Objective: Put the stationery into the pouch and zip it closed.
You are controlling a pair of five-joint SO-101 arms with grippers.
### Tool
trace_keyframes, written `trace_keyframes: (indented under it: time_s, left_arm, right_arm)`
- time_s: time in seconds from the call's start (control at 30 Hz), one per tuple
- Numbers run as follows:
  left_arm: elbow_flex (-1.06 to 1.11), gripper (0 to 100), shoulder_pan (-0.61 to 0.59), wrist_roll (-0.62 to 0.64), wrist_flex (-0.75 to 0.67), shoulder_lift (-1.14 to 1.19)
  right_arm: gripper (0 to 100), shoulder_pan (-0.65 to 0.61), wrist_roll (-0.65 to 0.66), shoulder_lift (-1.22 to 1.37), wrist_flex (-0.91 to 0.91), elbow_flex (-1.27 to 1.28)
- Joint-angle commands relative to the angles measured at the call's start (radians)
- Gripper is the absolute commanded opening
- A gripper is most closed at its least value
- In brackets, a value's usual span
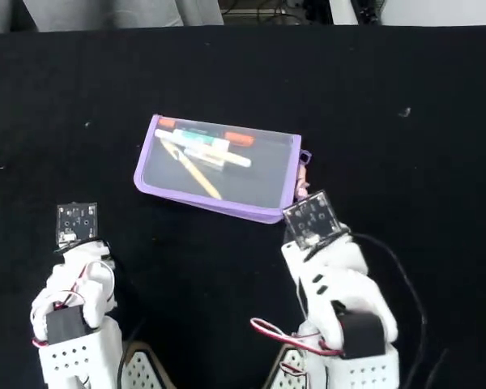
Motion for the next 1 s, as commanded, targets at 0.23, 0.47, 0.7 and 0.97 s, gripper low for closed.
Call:
trace_keyframes:
  time_s: [0.23,0.47,0.7,0.97]
  left_arm:
    - [0.035,3,-0.010,-0.003,0.003,0.003]
    - [0.035,3,-0.105,-0.002,0.006,0.003]
    - [0.035,3,-0.220,0.002,0.006,0.005]
    - [0.035,3,-0.223,0.003,0.006,0.005]
  right_arm:
    - [1.8,-0.006,-0.006,-0.070,-0.040,0.245]
    - [1.8,0.055,-0.006,-0.074,0.009,0.242]
    - [1.8,0.084,-0.002,-0.076,0.051,0.242]
    - [1.5,0.091,-0.002,-0.068,0.063,0.242]
